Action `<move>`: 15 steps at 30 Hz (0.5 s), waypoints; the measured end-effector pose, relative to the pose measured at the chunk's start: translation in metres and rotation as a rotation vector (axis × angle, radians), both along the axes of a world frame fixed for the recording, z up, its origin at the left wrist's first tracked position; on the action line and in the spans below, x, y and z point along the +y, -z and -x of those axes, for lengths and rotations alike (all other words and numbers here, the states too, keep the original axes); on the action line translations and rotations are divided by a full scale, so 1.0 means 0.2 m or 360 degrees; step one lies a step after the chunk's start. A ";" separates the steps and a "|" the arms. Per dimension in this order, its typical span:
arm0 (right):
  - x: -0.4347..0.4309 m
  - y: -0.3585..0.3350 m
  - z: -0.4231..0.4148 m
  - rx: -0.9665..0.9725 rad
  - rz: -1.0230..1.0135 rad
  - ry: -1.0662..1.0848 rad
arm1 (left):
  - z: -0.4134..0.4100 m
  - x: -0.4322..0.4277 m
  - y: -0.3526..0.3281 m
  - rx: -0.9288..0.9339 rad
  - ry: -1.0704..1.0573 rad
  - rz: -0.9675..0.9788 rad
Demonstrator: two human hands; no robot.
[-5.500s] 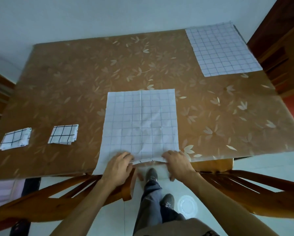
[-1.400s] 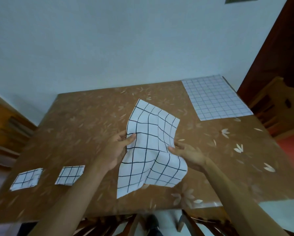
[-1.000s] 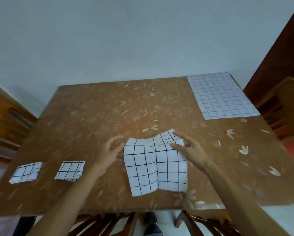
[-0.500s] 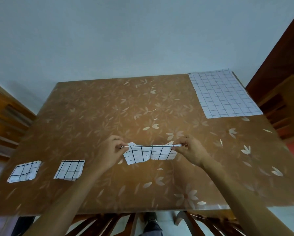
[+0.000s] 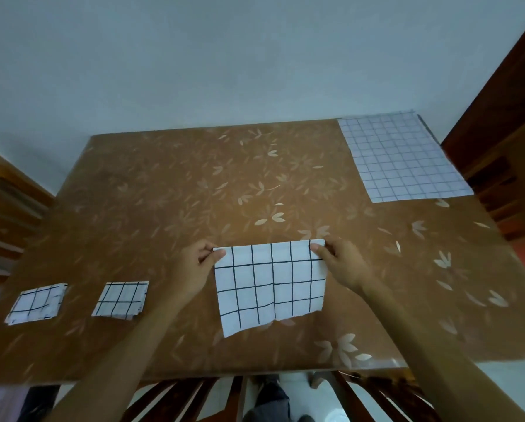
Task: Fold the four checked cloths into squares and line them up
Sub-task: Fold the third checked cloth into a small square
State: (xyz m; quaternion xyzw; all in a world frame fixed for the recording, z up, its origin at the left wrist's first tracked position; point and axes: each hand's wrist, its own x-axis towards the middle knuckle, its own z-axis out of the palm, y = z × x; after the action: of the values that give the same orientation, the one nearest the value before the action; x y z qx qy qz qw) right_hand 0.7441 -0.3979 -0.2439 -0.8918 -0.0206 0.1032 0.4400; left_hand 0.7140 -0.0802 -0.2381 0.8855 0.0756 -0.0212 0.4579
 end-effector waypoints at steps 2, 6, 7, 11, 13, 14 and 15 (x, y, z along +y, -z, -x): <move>0.04 0.08 -0.02 0.0054 0.0037 0.0029 | -0.01 0.00 0.08 0.0065 -0.0075 0.0048; 0.09 0.30 -0.05 0.0459 -0.0245 0.0092 | -0.01 0.02 0.33 0.0186 -0.0286 0.0111; 0.09 0.37 -0.05 0.0572 -0.0245 0.0029 | -0.02 0.03 0.39 0.0219 -0.0353 0.0132; 0.12 0.56 -0.04 0.0678 0.0011 -0.0150 | -0.04 0.06 0.59 0.0418 -0.0605 0.0113; 0.15 0.59 -0.07 0.0689 0.0040 -0.0119 | -0.05 0.10 0.67 0.0548 -0.0631 0.0132; 0.16 0.61 -0.09 0.0694 0.0051 -0.0098 | -0.04 0.11 0.69 0.0615 -0.0595 0.0133; 0.17 0.62 -0.11 0.0704 0.0097 -0.0056 | -0.03 0.13 0.72 0.0648 -0.0523 0.0061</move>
State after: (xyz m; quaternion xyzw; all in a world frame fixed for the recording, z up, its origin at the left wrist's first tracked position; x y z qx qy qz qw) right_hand 0.7659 -0.3635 -0.3679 -0.8598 0.0639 0.3046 0.4048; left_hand 0.7208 -0.0542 -0.3812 0.8299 0.3087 -0.1259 0.4473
